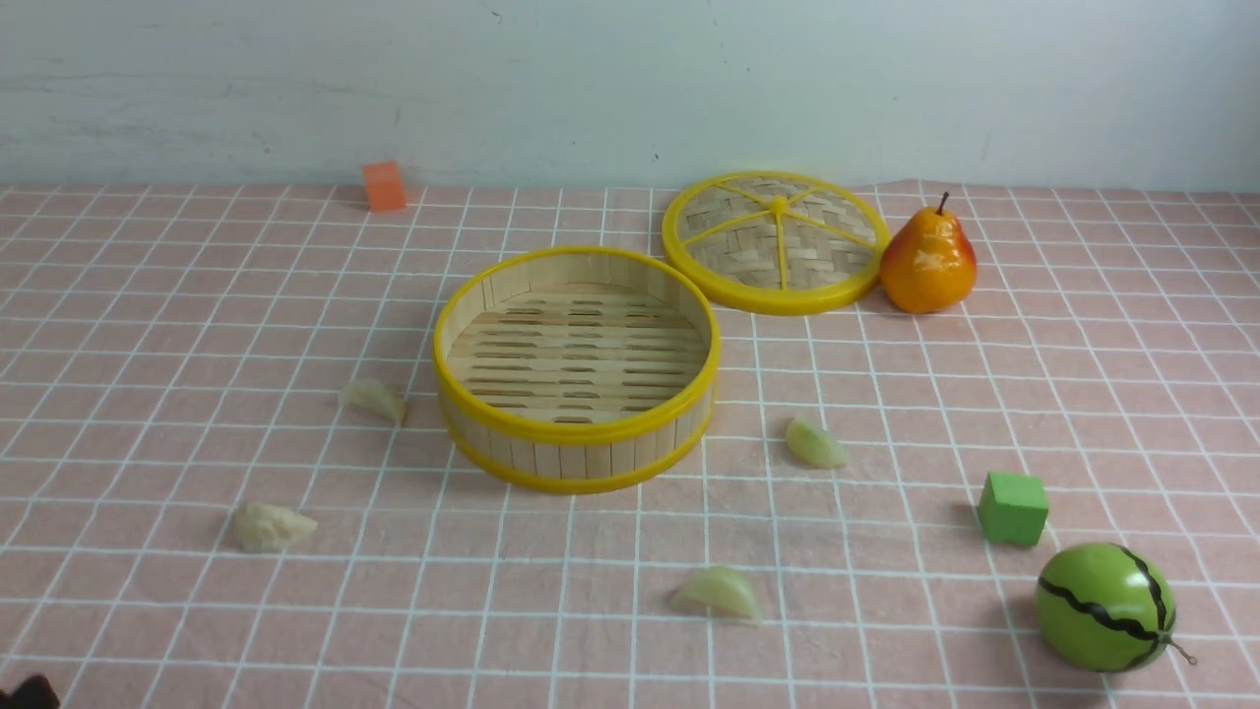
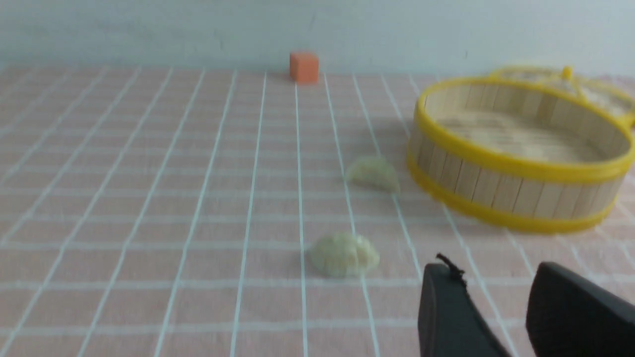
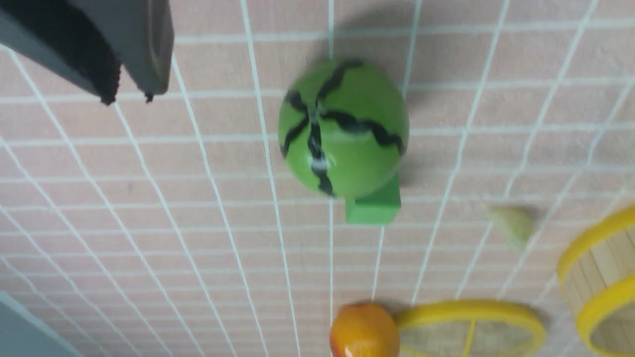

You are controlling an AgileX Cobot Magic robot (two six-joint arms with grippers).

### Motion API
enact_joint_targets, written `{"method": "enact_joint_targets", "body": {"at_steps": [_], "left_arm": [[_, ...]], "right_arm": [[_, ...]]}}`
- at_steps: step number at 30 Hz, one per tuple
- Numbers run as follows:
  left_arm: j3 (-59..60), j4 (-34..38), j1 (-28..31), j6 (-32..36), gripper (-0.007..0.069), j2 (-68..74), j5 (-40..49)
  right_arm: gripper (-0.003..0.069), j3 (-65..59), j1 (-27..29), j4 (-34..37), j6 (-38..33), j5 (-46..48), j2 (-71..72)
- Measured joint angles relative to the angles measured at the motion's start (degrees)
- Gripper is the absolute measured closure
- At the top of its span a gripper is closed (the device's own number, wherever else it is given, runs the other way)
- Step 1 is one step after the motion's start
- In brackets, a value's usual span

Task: Put the dumplings into the steamer on the table with the pink tablecloth.
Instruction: 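Reach for and grasp a dumpling on the table with the left gripper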

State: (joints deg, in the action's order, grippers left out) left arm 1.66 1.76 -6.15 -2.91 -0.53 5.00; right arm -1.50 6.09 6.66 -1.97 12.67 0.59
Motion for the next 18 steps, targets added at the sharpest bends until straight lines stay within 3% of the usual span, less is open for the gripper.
{"method": "enact_joint_targets", "body": {"at_steps": [5, 10, 13, 16, 18], "left_arm": [[0.0, -0.49, 0.0, 0.05, 0.0386, 0.0, -13.14], [0.0, -0.28, 0.0, -1.62, 0.0386, 0.0, -26.4], [0.0, 1.65, 0.0, -12.33, 0.0386, -0.05, -40.47], [-2.86, 2.55, 0.0, -19.75, 0.0391, 0.06, -40.15], [-6.04, 2.35, 0.0, -20.66, 0.0405, 1.02, -36.6]], "right_arm": [[0.0555, 0.0, 0.0, 1.26, 0.93, -16.62, 0.0], [0.055, 0.0, 0.0, 2.35, 8.67, -27.42, 0.0], [0.0547, 0.0, 0.0, 2.84, 13.94, -35.28, 0.0], [0.055, 1.24, 0.0, 1.71, 16.56, -37.48, -2.11], [0.0561, 3.07, 0.0, 0.38, 16.79, -36.85, -3.71]]}}
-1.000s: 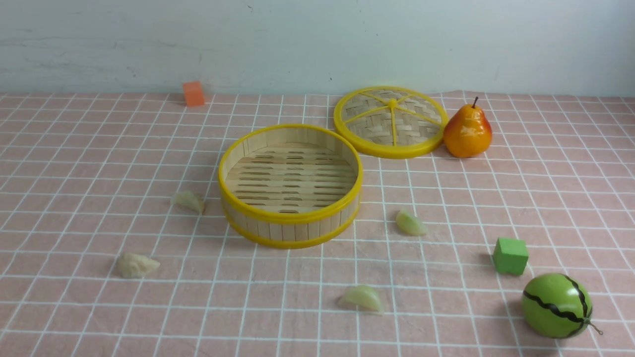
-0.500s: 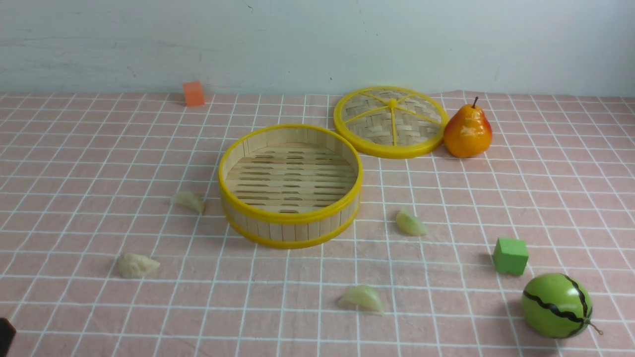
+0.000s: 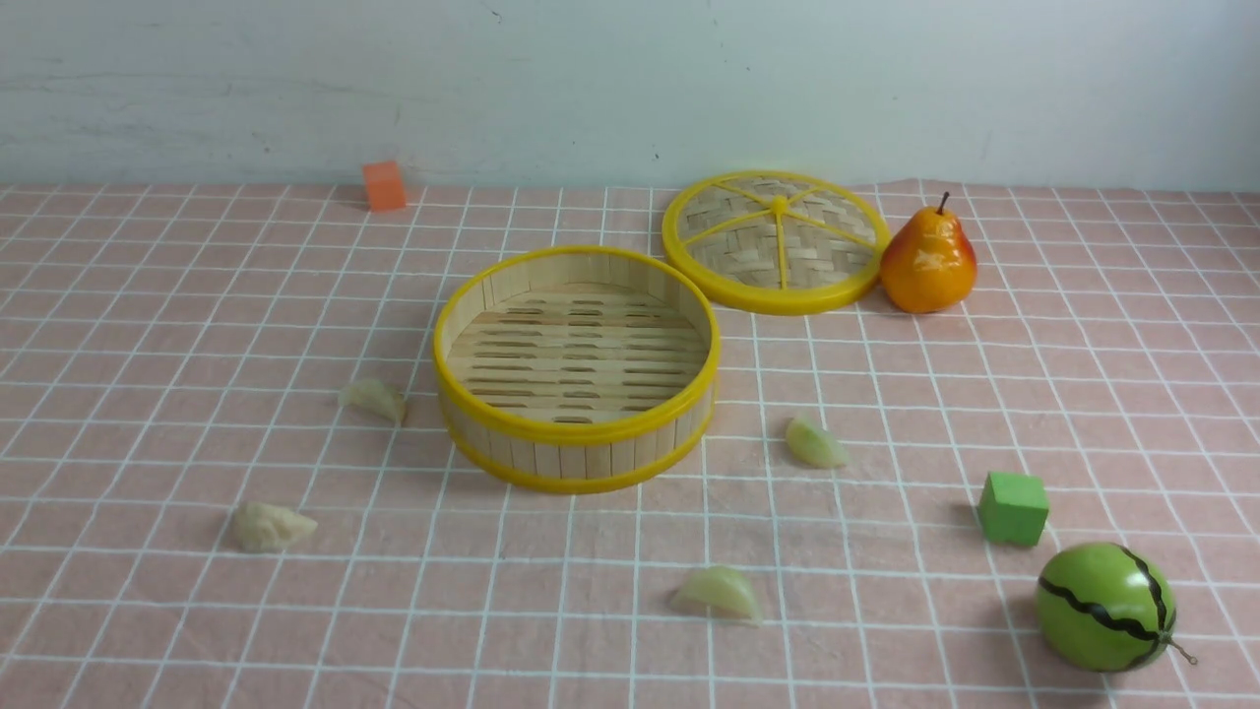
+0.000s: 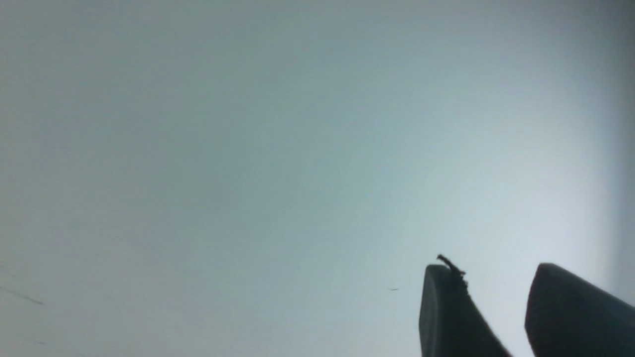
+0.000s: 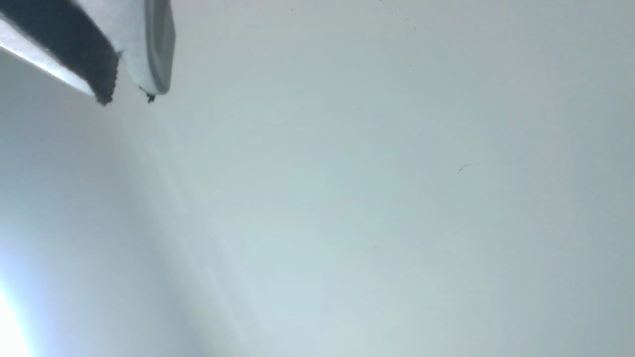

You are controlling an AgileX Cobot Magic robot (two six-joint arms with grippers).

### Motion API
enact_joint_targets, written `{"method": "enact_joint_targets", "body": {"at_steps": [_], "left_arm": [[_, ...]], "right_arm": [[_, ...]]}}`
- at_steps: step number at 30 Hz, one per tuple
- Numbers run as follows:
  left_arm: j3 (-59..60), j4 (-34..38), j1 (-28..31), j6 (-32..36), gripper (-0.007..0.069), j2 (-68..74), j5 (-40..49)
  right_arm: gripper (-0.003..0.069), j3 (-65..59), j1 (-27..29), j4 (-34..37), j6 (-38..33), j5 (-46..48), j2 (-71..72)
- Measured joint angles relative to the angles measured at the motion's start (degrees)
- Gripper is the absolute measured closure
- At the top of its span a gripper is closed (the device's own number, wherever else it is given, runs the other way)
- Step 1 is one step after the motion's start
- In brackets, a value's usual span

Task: Put the dumplings into the steamer on the table with the pink tablecloth.
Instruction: 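Reach for and grasp a dumpling on the table with the left gripper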

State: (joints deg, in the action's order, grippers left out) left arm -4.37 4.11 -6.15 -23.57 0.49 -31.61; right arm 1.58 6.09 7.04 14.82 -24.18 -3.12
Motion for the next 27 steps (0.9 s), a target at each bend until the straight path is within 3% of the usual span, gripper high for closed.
{"method": "enact_joint_targets", "body": {"at_steps": [4, 8, 11, 13, 18, 24, 27], "left_arm": [[-16.63, -4.11, 0.0, 1.7, 0.0526, 12.81, 19.48], [-25.9, -5.17, 0.0, 3.43, 0.0638, 28.46, 27.26], [-31.33, -5.18, 0.0, 3.75, 0.0638, 39.81, 33.47], [-33.89, -4.69, 0.0, 3.75, 0.0638, 44.35, 37.71], [-45.62, 0.91, 0.0, 5.42, 0.0638, 63.16, 57.99], [-55.63, 4.46, 0.0, 9.6, 0.0638, 80.84, 63.27], [-61.95, 4.46, 0.0, 9.57, 0.0634, 89.41, 63.59]], "right_arm": [[0.0664, 11.93, 0.0, -10.38, 0.2, 7.43, -11.33], [0.0678, 19.88, 0.0, -21.39, 0.2, 16.87, -23.88], [0.0678, 22.45, -0.08, -24.81, 1.98, 22.55, -31.13], [0.0678, 23.22, -0.66, -25.14, 4.23, 25.69, -34.25], [0.0678, 27.83, -9.4, -25.46, 9.13, 41.09, -43.98], [0.0678, 32.14, -20.1, -23.63, 5.43, 50.53, -54.5], [0.0678, 36.82, -25.08, -18.47, -1.52, 56.23, -60.0]]}}
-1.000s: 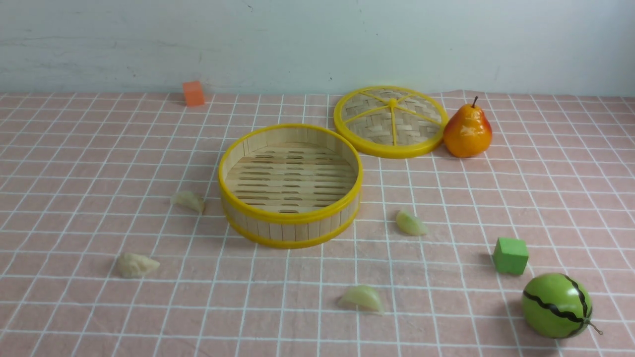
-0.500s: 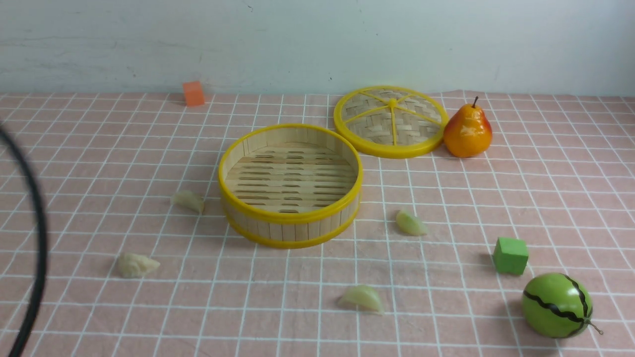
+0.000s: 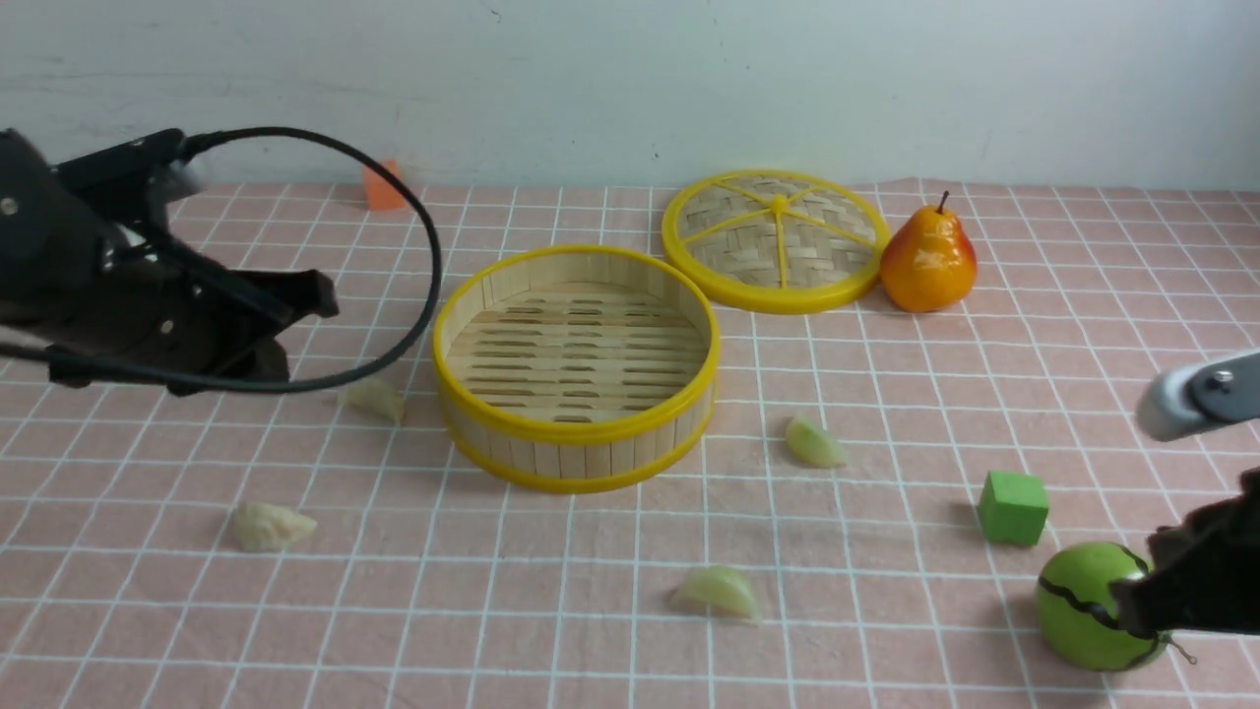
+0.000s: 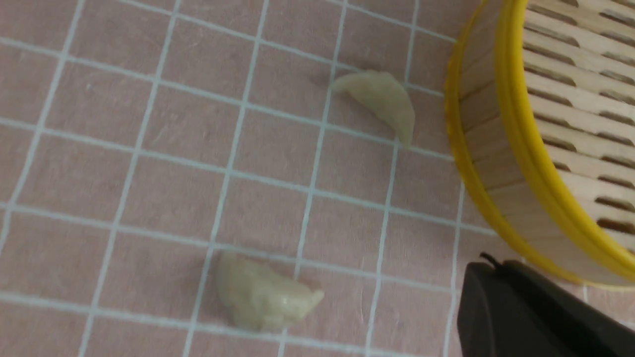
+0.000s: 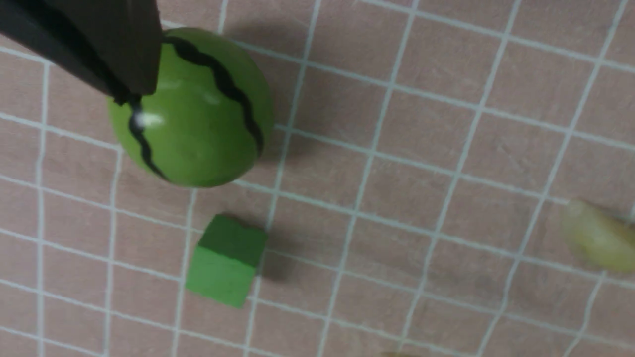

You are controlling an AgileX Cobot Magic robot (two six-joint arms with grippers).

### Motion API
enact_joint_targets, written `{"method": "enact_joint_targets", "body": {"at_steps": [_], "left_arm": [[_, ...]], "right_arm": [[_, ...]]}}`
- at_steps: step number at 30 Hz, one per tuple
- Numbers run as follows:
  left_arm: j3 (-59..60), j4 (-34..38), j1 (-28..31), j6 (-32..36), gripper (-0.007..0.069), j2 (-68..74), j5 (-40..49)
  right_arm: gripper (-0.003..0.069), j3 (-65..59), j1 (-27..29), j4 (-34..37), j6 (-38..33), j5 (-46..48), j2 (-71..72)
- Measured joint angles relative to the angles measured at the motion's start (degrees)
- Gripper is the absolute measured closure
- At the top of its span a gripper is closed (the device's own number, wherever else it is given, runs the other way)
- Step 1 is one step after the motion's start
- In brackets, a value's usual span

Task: Put the dumplings into the steamer on the table with the pink tablecloth.
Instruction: 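Reach for and grasp a dumpling on the table with the left gripper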

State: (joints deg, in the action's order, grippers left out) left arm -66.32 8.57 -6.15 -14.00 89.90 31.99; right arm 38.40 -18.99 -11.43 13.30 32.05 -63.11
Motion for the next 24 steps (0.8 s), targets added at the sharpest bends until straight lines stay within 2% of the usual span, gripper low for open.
{"method": "enact_joint_targets", "body": {"at_steps": [2, 3, 5, 7, 10, 11, 12, 16, 18, 22, 24], "left_arm": [[-4.17, 0.0, 0.0, -0.86, 0.0619, 4.29, 0.49], [-4.53, 0.0, 0.0, -0.86, 0.0616, 4.65, 0.49], [-8.67, -0.1, 0.0, -2.57, 0.0573, 8.87, 1.63], [-12.26, -0.1, 0.0, -3.52, 0.0503, 12.56, 2.9], [-14.71, -0.16, -0.02, -3.76, 0.0411, 15.76, 3.84], [-16.27, -0.16, -0.07, -3.78, 0.0325, 18.27, 4.44], [-17.32, -0.16, -0.12, -3.82, 0.0271, 19.81, 4.69], [-21.66, -0.16, -0.31, -4.85, 0.0118, 25.65, 5.32], [-23.44, -0.16, -0.36, -5.75, 0.0098, 27.93, 5.31], [-25.62, -1.3, -0.36, -7.01, 0.011, 31.2, 5.2], [-26.13, -2.75, -0.36, -7.91, 0.0173, 33.36, 4.48]], "right_arm": [[0.0678, 2.61, -1.16, 4.37, -5.44, 3.97, -3.06], [0.0678, 2.79, -1.16, 4.82, -5.44, 4.24, -3.06], [0.0678, 3.93, -1.24, 9.83, -11.16, 5.45, -5.67], [0.0678, 4.11, -1.24, 13.68, -14.16, 5.1, -6.78], [0.0678, 4.16, -1.24, 15.65, -15.66, 4.53, -7.27], [0.0678, 4.16, -1.24, 16.18, -16.07, 4.05, -7.56], [0.0678, 4.16, -1.24, 16.48, -16.29, 3.67, -7.71], [0.0676, 4.16, -1.24, 16.73, -16.48, 2.97, -7.91], [0.0676, 4.16, -1.24, 16.86, -16.48, 2.9, -7.91], [0.0674, 4.16, -1.24, 17.18, -16.48, 2.78, -7.91], [0.0673, 4.16, -1.24, 18.52, -16.48, 2.72, -7.91]]}}
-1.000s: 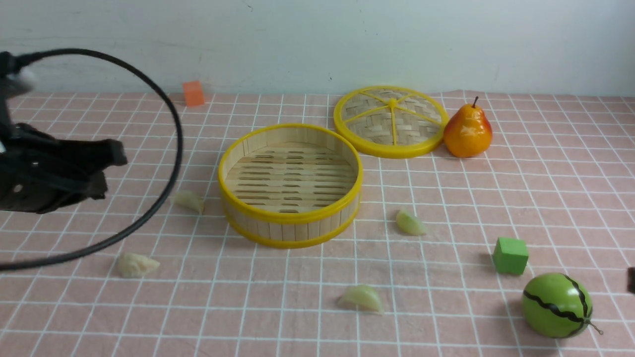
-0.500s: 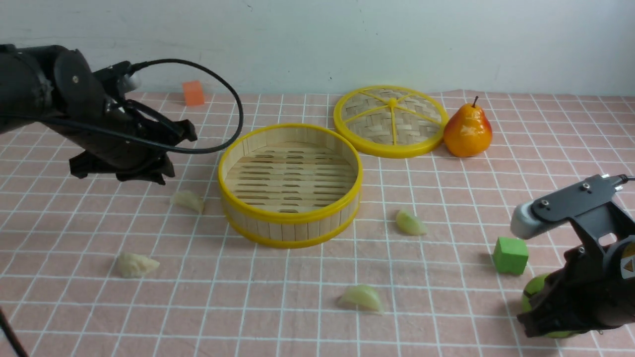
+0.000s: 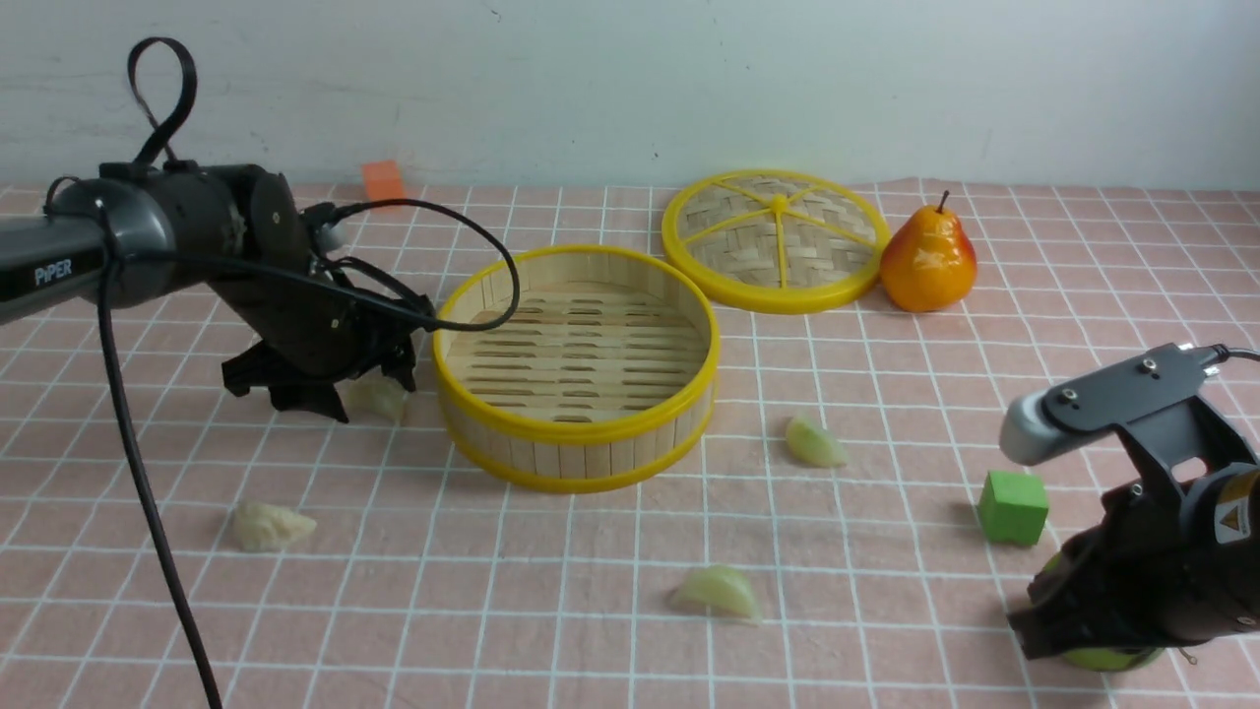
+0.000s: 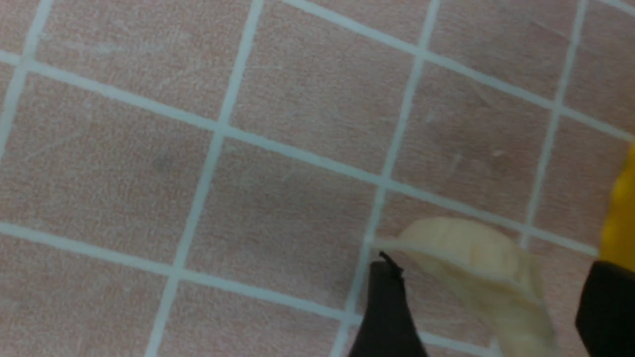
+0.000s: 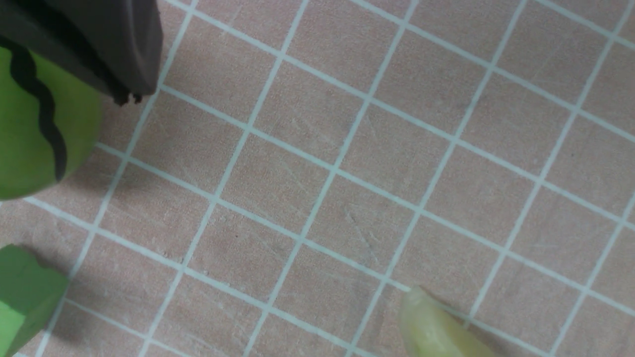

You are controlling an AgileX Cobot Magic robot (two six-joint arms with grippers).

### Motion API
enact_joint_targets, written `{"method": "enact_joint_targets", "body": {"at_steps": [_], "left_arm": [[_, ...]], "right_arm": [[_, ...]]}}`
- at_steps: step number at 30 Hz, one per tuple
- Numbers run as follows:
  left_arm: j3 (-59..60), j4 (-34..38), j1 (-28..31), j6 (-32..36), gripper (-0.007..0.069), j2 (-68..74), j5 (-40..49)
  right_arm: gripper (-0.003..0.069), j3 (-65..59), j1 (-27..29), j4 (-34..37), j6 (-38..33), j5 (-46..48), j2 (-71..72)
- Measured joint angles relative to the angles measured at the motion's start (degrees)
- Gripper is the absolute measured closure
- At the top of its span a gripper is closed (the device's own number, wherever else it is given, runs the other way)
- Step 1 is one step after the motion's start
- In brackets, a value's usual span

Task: Put the dumplings into the steamer on the table with the pink tablecloth.
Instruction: 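Reach for and grasp a dumpling on the table with the left gripper, then place the dumpling into the bamboo steamer basket with the left gripper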

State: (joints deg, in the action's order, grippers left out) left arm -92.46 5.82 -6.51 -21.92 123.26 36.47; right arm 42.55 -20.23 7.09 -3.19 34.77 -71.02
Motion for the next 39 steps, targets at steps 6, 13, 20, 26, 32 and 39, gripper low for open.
{"method": "enact_joint_targets", "body": {"at_steps": [6, 13, 20, 26, 32, 39], "left_arm": [[-0.17, -1.54, -0.03, -0.29, 0.0464, 0.29, -1.5], [-0.17, -2.95, -0.03, 0.69, 0.0491, -0.28, -0.27], [-1.19, 0.13, -0.11, 6.22, 0.0491, -6.87, 1.47], [-6.53, 10.19, -6.04, 21.38, 0.0491, -10.5, 1.62], [-6.58, 9.46, -11.01, 24.9, 0.0491, -2.0, -6.82], [-6.54, 8.33, -10.89, 24.89, 0.0279, 2.54, -9.96]], "right_arm": [[0.0669, 0.0, 0.0, 1.79, 0.0, -0.43, 0.0], [0.0669, 0.0, 0.0, 2.0, 0.0, -0.99, 0.0], [0.0664, 0.0, 0.0, 2.0, -1.99, -1.93, 0.0], [0.0659, 0.0, 0.0, 2.0, -2.6, -3.23, -1.19], [0.0657, 0.0, 0.0, 3.34, -2.78, -3.73, -3.39], [0.0651, 0.0, 0.0, 4.13, -2.78, -3.6, -3.96]]}}
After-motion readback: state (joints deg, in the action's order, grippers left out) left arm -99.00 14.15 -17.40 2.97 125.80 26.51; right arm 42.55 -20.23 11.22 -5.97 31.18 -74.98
